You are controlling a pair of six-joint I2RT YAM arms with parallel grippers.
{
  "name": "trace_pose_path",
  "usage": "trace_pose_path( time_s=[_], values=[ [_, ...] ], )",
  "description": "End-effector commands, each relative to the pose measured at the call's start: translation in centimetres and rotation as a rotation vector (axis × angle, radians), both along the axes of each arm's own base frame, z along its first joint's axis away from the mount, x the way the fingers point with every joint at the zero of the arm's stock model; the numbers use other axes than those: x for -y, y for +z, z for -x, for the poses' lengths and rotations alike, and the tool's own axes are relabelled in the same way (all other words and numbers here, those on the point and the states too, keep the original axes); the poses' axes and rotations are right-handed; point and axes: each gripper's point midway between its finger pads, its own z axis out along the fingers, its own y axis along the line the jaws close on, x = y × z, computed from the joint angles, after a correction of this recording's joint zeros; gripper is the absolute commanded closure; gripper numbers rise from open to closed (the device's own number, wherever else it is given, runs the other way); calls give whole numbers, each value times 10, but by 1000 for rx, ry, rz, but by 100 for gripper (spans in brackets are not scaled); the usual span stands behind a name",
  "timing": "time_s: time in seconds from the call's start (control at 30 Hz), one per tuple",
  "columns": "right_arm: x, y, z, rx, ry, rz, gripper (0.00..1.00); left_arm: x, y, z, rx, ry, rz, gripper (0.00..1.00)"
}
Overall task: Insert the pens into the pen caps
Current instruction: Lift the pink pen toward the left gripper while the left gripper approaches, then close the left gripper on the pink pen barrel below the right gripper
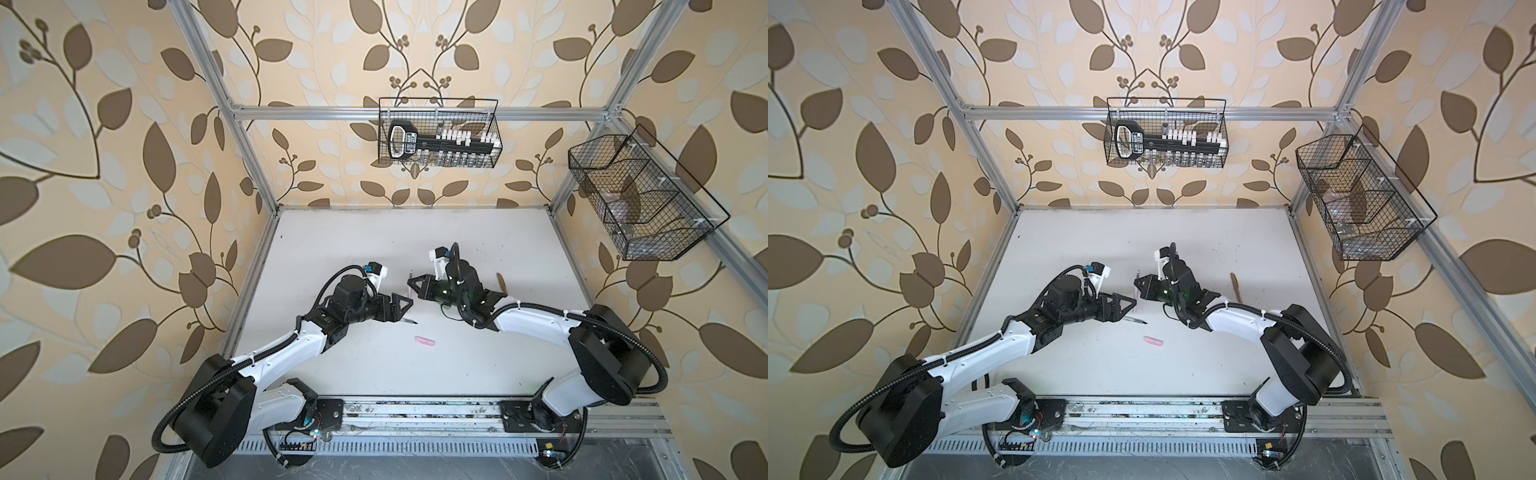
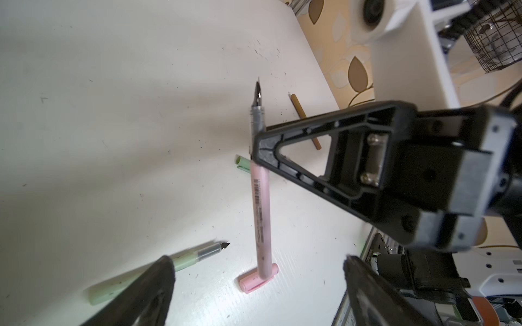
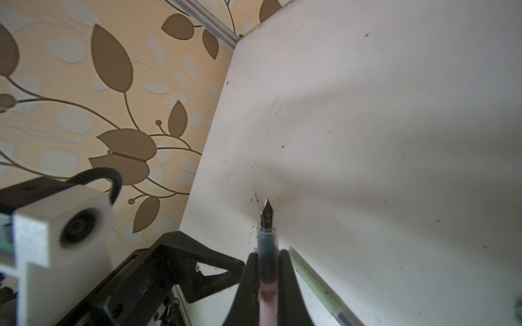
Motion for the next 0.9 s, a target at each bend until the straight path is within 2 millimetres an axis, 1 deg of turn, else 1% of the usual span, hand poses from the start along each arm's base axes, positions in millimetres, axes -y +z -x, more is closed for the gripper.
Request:
trace_pose_path(
  time_s=[0.0,0.1,0.17,0.23,0.43,0.6,0.63,0.77,0.87],
  values=[
    [-6,38,0,74,-28,-147,100,16,24,-5,61,-61,54,12],
    [-6,41,4,81,-30,-161,100,17,19,-6,46,-64,39,18],
    [-7,41,5,81,-27,-154,100,17,18,-7,40,-65,35,24],
    [-8,42,7,83,-23,-145,100,17,19,-8,40,-64,30,33],
    [-6,38,7,90,-30,-97,100,15,17,-8,25,-57,0,41],
    [-8,36,9,112,-20,-32,100,10,15,-9,17,-36,-24,42],
    [-8,35,8,117,-24,-17,100,10,14,-10,15,-32,-31,45],
    [-5,38,9,131,-34,-11,100,10,15,-10,14,-38,-38,51],
    [-7,42,10,141,-34,-23,100,13,17,-11,11,-47,-30,63]
  ],
)
